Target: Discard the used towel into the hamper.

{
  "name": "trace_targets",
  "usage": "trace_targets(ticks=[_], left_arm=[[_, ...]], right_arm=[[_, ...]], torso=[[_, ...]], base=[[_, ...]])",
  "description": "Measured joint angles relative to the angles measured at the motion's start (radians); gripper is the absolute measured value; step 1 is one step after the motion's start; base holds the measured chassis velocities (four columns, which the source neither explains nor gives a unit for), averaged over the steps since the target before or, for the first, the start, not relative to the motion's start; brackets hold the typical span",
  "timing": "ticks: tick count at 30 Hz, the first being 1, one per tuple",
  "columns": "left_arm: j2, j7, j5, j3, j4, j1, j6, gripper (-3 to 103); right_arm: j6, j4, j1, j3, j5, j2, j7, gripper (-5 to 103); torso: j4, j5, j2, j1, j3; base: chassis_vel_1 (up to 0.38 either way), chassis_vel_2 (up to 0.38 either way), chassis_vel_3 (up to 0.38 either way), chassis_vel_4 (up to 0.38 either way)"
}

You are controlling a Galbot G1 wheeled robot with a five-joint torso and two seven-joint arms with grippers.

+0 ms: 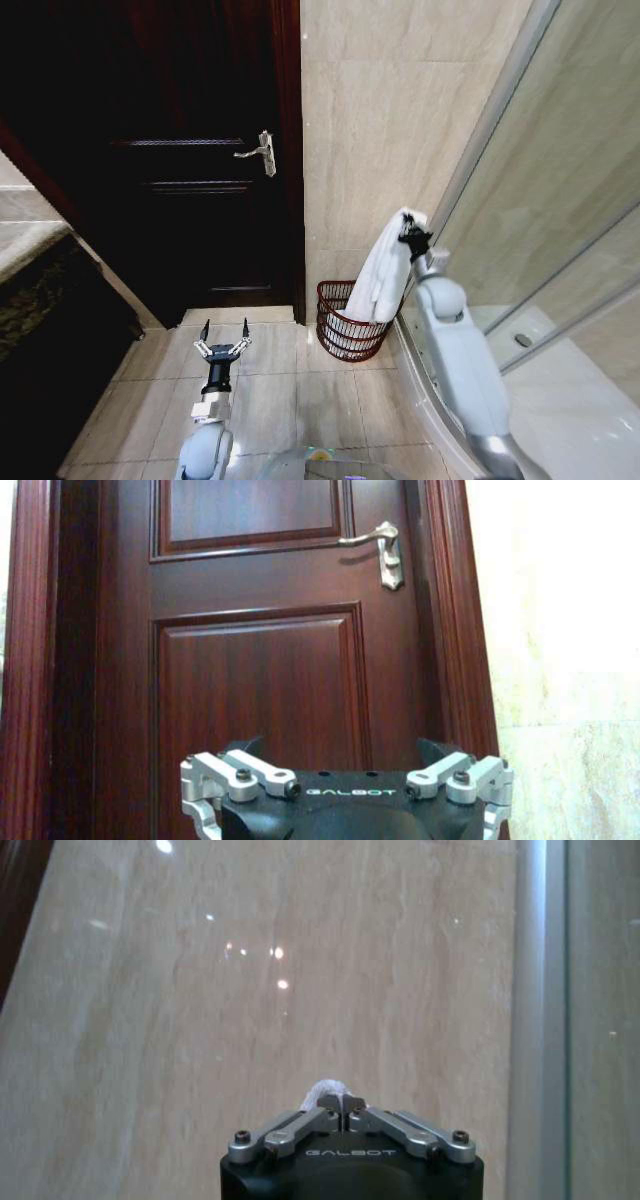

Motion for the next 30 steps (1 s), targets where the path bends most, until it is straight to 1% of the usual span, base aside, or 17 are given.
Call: trace_targets(ticks=[3,8,11,12,14,15,17,18,20,23,25,30], left_arm=[[0.001,-0.001,-0.001,-0.001,0.003,0.0,-0.002,100],[0.004,-0.004,-0.005,-0.003,0.016,0.0,-0.009,100],[0.004,-0.005,-0.005,-0.002,0.026,-0.001,-0.015,100],[0.004,-0.005,-0.005,-0.002,0.026,-0.001,-0.015,100],[0.004,-0.006,-0.005,-0.002,0.027,0.0,-0.017,100],[0.004,-0.006,-0.005,-0.002,0.027,0.0,-0.017,100],[0.007,-0.006,-0.008,-0.002,0.028,0.0,-0.018,100],[0.007,-0.006,-0.008,-0.002,0.028,0.0,-0.018,100],[0.011,-0.006,-0.014,-0.002,0.032,-0.001,-0.022,100],[0.013,-0.006,-0.017,-0.002,0.034,-0.001,-0.025,100],[0.014,-0.007,-0.018,-0.001,0.039,-0.001,-0.031,100],[0.016,-0.008,-0.022,-0.001,0.041,-0.001,-0.036,100]], right_arm=[[-0.001,-0.006,0.009,-0.011,0.005,0.0,0.001,1],[0.011,-0.035,-0.01,-0.045,0.008,0.032,-0.002,1],[0.051,-0.084,-0.035,-0.071,0.007,0.07,-0.016,1],[0.051,-0.084,-0.035,-0.071,0.007,0.07,-0.016,1],[0.079,-0.131,-0.049,-0.076,0.005,0.103,-0.022,1],[0.079,-0.131,-0.049,-0.076,0.005,0.103,-0.022,1],[0.107,-0.17,-0.065,-0.075,-0.006,0.124,-0.028,1],[0.107,-0.17,-0.065,-0.075,-0.006,0.124,-0.028,1],[0.134,-0.204,-0.092,-0.07,-0.022,0.138,-0.034,1],[0.148,-0.225,-0.112,-0.065,-0.03,0.145,-0.038,1],[0.171,-0.258,-0.14,-0.05,-0.054,0.155,-0.047,1],[0.185,-0.3,-0.171,-0.032,-0.09,0.162,-0.057,1]], torso=[[0.0001,0.0,0.0,0.0,0.0],[-0.0001,0.0002,0.001,0.001,0.001],[0.0,0.0001,0.002,0.001,0.001],[0.0,0.0001,0.002,0.001,0.001],[0.0,0.0001,0.003,0.001,0.002],[0.0,0.0001,0.003,0.001,0.002],[0.0001,0.0001,0.003,0.001,0.002],[0.0001,0.0001,0.003,0.001,0.002],[0.0,0.0,0.003,0.002,0.002],[-0.0001,0.0002,0.003,0.002,0.002],[-0.0001,0.0001,0.004,0.002,0.002],[-0.0001,0.0001,0.004,0.002,0.002]], base=[[0.0,0.0,0.0,0.0],[0.0,0.0,0.0,0.0],[0.0,0.0,0.0,0.0],[0.0,0.0,0.0,0.0],[0.0,0.0,0.0,0.0],[0.0,0.0,0.0,0.0],[0.0,0.0,0.0,0.0],[0.0,0.0,0.0,0.0],[0.0,0.0,0.0,0.0],[0.0,0.0,0.0,0.0],[0.0,0.0,0.0,0.0],[0.0,0.0,0.0,0.0]])
